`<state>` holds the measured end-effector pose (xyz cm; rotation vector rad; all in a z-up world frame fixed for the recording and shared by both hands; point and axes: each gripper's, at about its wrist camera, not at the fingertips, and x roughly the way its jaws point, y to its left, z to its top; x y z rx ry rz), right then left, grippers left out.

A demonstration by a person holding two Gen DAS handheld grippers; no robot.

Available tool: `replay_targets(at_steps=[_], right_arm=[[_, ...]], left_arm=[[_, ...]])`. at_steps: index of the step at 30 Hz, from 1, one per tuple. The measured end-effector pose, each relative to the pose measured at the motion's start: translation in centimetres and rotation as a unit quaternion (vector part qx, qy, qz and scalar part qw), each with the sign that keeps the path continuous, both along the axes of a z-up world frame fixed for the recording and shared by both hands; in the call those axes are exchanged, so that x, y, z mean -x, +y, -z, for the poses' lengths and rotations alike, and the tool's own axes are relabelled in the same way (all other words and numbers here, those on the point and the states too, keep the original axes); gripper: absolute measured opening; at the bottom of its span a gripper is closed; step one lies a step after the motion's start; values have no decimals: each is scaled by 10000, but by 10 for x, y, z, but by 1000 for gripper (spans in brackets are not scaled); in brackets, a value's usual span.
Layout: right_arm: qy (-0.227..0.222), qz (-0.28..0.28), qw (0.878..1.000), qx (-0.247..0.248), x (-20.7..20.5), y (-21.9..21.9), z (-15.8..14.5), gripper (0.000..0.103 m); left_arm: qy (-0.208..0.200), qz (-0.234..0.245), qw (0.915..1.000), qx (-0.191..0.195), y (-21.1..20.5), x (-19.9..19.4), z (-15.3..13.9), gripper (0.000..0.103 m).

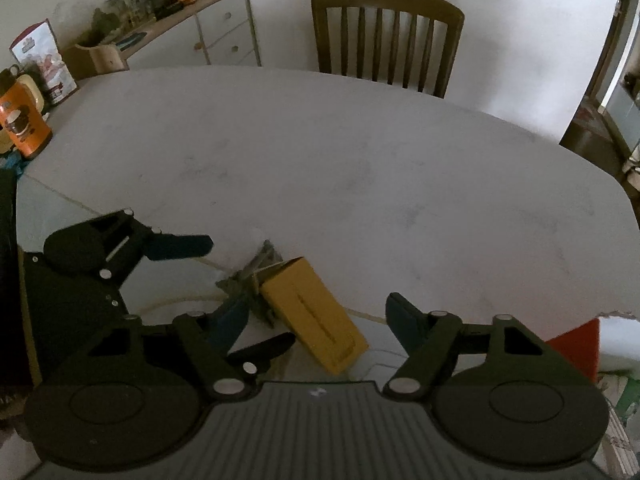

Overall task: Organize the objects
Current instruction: 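Grasp the dark mesh bag with the left tool while the right tool grasps the yellow cardboard box, then carry the mesh bag and yellow box with both tools into the red shoebox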

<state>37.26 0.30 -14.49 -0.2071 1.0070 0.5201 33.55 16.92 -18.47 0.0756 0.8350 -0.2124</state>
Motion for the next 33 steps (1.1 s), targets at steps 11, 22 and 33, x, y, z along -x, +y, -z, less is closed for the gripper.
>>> replay_targets(at_steps=[11, 22, 33], right_arm=[[272, 157, 9993, -215, -15, -4, 11, 45], [276, 445, 9981, -316, -14, -13, 15, 30], [221, 767, 9961, -378, 3, -21, 6, 28]], left_arm=[[23, -4, 9999, 101, 2, -7, 2, 62], [120, -170, 9996, 201, 8, -14, -2, 40], [323, -356, 9981, 382, 10, -10, -14, 34]])
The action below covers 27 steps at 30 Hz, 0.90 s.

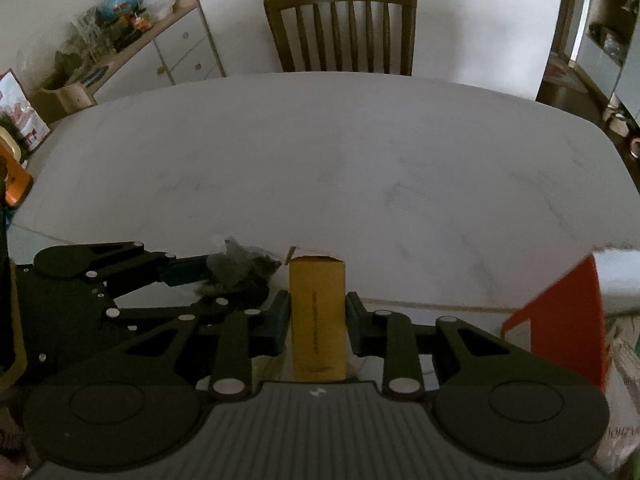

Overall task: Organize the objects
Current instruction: 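Carry the mesh bag and yellow box with both tools into the red shoebox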

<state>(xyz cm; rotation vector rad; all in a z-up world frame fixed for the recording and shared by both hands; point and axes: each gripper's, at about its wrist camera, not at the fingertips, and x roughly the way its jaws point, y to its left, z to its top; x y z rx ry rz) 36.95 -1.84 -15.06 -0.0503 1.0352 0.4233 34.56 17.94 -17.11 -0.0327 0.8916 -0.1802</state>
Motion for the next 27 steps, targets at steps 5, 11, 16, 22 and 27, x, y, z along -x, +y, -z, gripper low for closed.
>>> replay_targets(at_steps=[5, 11, 16, 22, 27], right_arm=[[18, 30, 10000, -87, 15, -7, -7, 28], [54, 82, 9998, -195, 41, -17, -20, 28], [131, 171, 9990, -386, 64, -34, -38, 28], [50, 256, 9982, -547, 92, -53, -68, 28], [-61, 339, 9970, -695, 114, -74, -87, 28]], left_arm=[[7, -16, 10000, -15, -1, 9, -17, 34], [-10, 30, 10000, -26, -6, 32, -42, 34], [-44, 95, 9999, 131, -16, 50, -62, 34], [-94, 235, 9995, 214, -35, 76, -82, 34], [-133, 230, 9994, 219, -50, 92, -98, 34]])
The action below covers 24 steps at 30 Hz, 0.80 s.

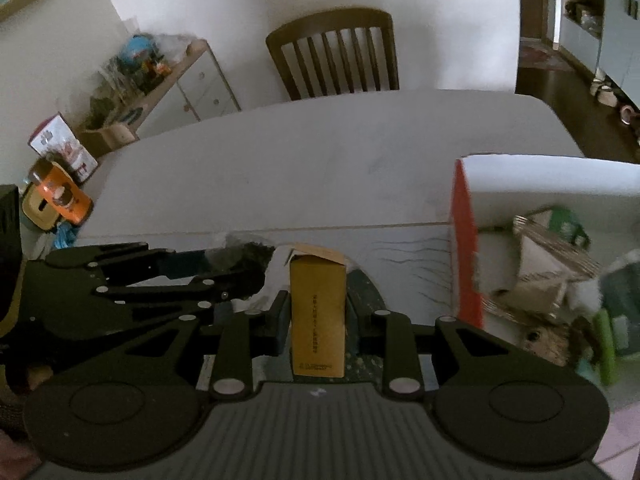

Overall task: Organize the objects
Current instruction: 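Carry the mesh bag and yellow box with both tools into the red shoebox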

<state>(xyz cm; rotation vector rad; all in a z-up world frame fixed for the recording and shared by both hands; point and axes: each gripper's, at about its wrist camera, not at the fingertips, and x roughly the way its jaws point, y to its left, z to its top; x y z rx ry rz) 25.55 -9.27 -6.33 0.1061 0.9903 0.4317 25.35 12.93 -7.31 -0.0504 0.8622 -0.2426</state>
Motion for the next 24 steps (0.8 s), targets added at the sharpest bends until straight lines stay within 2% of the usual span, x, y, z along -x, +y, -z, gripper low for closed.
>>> replay_targets(at_steps=[11, 24], right_arm=[[-354, 216, 9990, -183, 24, -50, -28, 28], [-530, 696, 9960, -187, 31, -128, -35, 28]], left_arm=[[-137, 84, 9997, -181, -45, 19, -23, 34], [-263, 367, 9986, -264, -102, 10, -29, 34]])
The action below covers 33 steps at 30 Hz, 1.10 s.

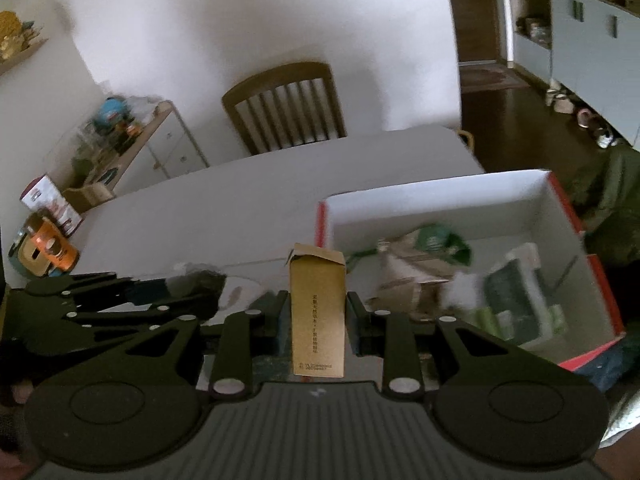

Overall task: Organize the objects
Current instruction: 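Carry the mesh bag and yellow box with both tools into the red shoebox, then open the left tool to drop the mesh bag while the right tool releases the yellow box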

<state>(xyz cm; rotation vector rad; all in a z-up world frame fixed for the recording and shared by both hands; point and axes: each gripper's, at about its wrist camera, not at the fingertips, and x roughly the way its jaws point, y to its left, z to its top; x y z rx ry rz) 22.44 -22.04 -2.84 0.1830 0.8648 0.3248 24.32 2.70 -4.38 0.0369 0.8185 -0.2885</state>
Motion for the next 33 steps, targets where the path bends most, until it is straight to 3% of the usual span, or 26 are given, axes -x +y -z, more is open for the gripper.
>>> replay_targets(at_steps=[18, 33], right_arm=[[256, 545, 9976, 347, -18, -105, 38, 28], [630, 176, 9966, 504, -46, -112, 82, 28]], left_arm=[[254, 458, 9985, -175, -98, -43, 26, 34], [740, 620, 9939, -538, -149, -84, 72, 34]])
